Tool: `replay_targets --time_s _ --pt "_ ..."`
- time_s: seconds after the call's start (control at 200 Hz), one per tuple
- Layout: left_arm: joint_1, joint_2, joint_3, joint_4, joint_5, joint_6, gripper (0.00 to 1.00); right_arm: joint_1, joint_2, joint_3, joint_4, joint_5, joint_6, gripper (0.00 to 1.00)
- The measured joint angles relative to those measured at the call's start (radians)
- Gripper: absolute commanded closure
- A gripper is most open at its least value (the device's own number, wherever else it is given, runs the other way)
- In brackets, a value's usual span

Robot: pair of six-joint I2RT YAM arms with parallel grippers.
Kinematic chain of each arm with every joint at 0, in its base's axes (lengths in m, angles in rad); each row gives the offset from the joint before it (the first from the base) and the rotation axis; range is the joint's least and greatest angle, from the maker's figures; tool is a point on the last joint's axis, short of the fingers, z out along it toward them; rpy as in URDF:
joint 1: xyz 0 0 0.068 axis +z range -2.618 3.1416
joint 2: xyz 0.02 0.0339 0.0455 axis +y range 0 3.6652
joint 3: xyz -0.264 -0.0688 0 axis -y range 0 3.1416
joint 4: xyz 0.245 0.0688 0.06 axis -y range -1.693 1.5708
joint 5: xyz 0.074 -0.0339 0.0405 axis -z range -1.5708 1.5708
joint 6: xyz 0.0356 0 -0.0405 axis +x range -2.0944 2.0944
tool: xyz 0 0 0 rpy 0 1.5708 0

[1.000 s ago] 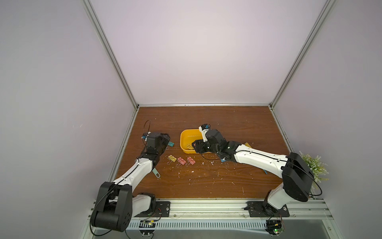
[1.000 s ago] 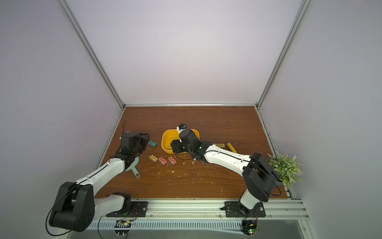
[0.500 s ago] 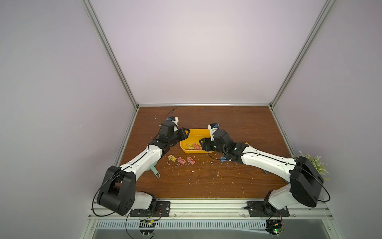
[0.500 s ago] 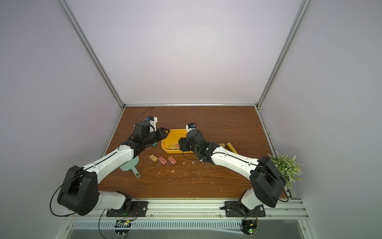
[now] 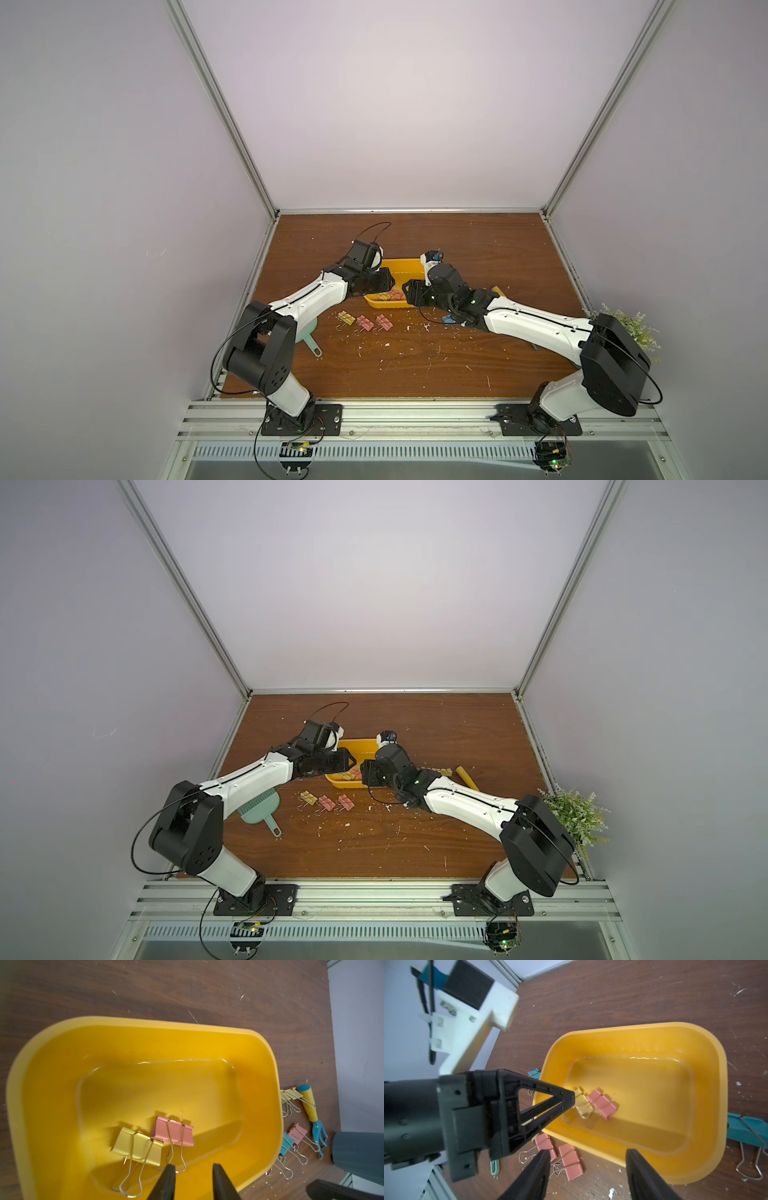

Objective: Take out the binder clips from the storage box
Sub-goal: Pick up the binder clip from the storage box.

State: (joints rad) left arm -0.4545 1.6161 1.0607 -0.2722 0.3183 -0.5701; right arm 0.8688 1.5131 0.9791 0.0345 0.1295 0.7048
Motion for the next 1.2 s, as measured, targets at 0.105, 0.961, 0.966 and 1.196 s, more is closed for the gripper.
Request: replay_targets --time_s 0.105,0.961,0.966,1.196 --pt "-0.006 0.034 0.015 -0.034 -0.002 0.003 0.66 0.0 0.0 0.0 0.0 0.0 0.003 0.36" --pt "-0.019 0.153 0.04 -0.037 0.057 -0.024 0.83 0.0 0.0 0.0 -0.001 0.005 0.009 0.36" --pt "-0.019 0.153 0.04 -0.036 0.058 -0.026 0.83 0.0 0.0 0.0 -0.001 0.005 0.009 0.36" --pt "-0.02 0.154 0.04 0.019 0.097 -0.068 0.9 0.0 0.0 0.0 -0.001 0.022 0.01 0.36"
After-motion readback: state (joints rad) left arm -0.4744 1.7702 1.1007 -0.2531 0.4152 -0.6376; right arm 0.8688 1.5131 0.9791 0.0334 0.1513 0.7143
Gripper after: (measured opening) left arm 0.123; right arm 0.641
